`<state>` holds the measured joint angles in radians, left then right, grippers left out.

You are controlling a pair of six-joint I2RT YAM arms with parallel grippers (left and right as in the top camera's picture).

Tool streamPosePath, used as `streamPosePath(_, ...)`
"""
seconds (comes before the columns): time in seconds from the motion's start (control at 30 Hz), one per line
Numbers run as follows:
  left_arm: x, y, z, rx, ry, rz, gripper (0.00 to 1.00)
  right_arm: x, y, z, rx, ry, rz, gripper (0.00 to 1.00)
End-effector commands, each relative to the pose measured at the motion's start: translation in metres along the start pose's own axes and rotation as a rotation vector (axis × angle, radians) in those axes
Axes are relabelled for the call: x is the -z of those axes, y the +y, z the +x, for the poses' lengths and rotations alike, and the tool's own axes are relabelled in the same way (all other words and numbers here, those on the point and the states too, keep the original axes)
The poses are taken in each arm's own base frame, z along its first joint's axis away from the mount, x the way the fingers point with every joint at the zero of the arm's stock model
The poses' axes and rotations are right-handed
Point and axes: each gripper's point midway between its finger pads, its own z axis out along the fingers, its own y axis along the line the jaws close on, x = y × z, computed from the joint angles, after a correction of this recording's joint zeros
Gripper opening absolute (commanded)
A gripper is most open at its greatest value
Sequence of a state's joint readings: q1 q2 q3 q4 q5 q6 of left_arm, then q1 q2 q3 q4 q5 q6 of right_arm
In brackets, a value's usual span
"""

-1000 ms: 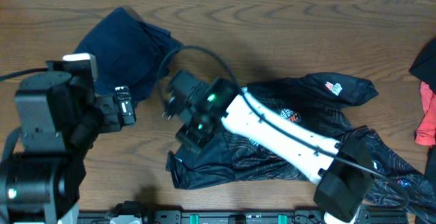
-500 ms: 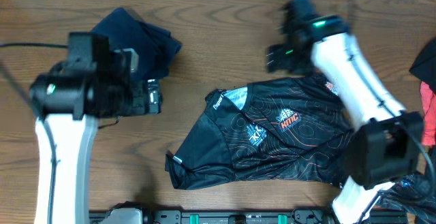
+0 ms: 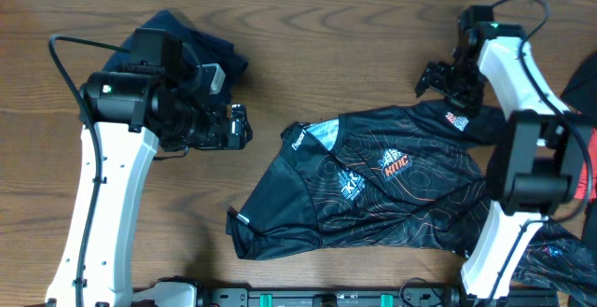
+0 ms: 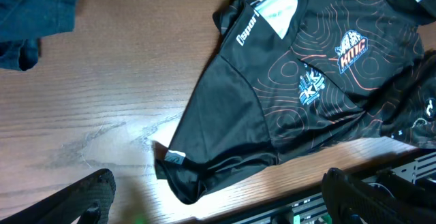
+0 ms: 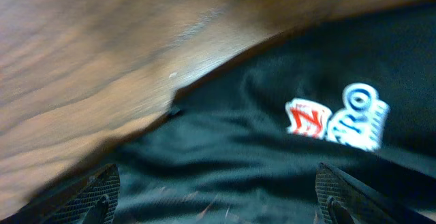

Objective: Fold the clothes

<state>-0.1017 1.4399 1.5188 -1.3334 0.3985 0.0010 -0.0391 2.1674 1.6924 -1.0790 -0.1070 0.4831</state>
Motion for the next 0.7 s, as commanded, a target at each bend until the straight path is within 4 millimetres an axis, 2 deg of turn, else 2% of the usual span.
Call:
streamPosePath(0.0,0.002,-0.004,0.0,-0.02,-0.007,0.017,0.98,-0.019,-0.002,-0.003,-0.042,0.009,0.03,0.87)
streamPosePath(0.07,0.002,-0.004,-0.001,-0.021,-0.01,0.018,0.98,-0.032,0.0,-0.006,-0.055,0.011,0.03,0.8)
streamPosePath(0.13,0.002,-0.004,-0.001,-0.022,-0.013,0.018,0.98,-0.044,0.004,-0.008,-0.07,0.011,0.026,0.55)
streamPosePath(0.17,0.002,-0.004,-0.002,-0.023,-0.015,0.018,0.98,-0.05,0.009,-0.01,-0.068,0.009,0.009,0.38)
streamPosePath(0.2,0.002,-0.004,-0.002,-0.023,-0.016,0.018,0.98,-0.055,0.016,-0.011,-0.061,0.009,-0.013,0.26)
streamPosePath(0.3,0.002,-0.004,-0.002,-0.023,-0.016,0.018,0.98,-0.07,0.052,-0.015,-0.035,-0.002,-0.135,0.04)
streamPosePath(0.37,0.002,-0.004,-0.002,-0.023,-0.016,0.018,0.98,-0.072,0.085,-0.021,-0.022,-0.033,-0.249,0.01)
streamPosePath(0.43,0.002,-0.004,-0.002,-0.024,-0.017,0.018,0.98,-0.061,0.128,-0.03,0.031,-0.086,-0.415,0.01)
streamPosePath(0.47,0.002,-0.004,-0.003,-0.024,-0.018,0.018,0.98,-0.049,0.158,-0.036,0.075,-0.125,-0.53,0.01)
streamPosePath(0.53,0.002,-0.004,-0.003,-0.024,-0.018,0.018,0.98,-0.012,0.219,-0.043,0.163,-0.219,-0.773,0.01)
streamPosePath(0.6,0.002,-0.004,-0.002,-0.024,-0.018,0.018,0.98,0.019,0.26,-0.045,0.193,-0.302,-0.925,0.01)
streamPosePath(0.67,0.002,-0.004,-0.002,-0.023,-0.018,0.018,0.98,0.048,0.292,-0.039,0.235,-0.378,-1.042,0.01)
